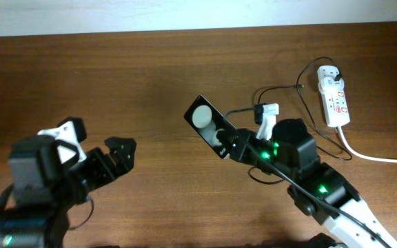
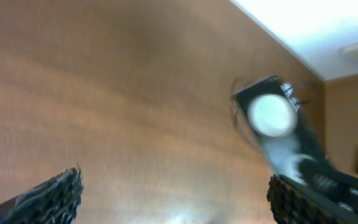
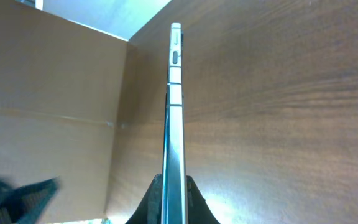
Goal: Plug charger to phone and switch on socket
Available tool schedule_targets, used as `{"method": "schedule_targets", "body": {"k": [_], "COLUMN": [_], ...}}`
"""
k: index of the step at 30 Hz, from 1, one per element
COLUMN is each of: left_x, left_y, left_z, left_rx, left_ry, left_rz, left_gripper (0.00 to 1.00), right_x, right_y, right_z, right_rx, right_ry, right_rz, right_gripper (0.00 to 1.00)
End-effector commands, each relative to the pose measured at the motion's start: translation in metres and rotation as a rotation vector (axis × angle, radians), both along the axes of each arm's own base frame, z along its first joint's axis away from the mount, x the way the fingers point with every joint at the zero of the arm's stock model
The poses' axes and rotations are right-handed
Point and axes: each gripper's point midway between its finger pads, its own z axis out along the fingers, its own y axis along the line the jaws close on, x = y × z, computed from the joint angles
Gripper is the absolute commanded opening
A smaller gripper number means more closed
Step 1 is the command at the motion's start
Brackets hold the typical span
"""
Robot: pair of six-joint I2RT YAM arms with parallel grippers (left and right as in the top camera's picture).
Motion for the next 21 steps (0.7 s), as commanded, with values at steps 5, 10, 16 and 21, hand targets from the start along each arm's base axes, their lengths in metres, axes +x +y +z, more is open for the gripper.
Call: {"method": "schedule_targets", "body": {"k": [5, 10, 16, 21], "left_x": [0.042, 0.06, 0.089, 0.092], "left_y": [-0.063, -0.093, -0.119, -0.139], "left_z": [-0.08, -0.11, -0.097, -0.092], "left_rx": [-0.569, -0.709, -0.735, -0.729], "left_ry": [0.294, 0.53, 0.43, 0.398], "left_rz": [-0.052, -0.014, -0.026, -0.031], "left_gripper": [0.99, 0.99, 0.93, 0.84], "right_x": [-0.022, 0.0, -0.002, -0.001], "right_y": [-0.028, -0.013, 0.051, 0.061], "right_z": [0.006, -0.032, -0.033, -0.027], "right_rx": [0.029, 0.338, 0.523, 0.568], "right_ry": [0.016, 0.288, 0.488, 0.49], "right_rz": [-0.079, -0.245, -0.034, -0.068], "right_gripper": [0.04, 0.04, 0.04, 0.04]}}
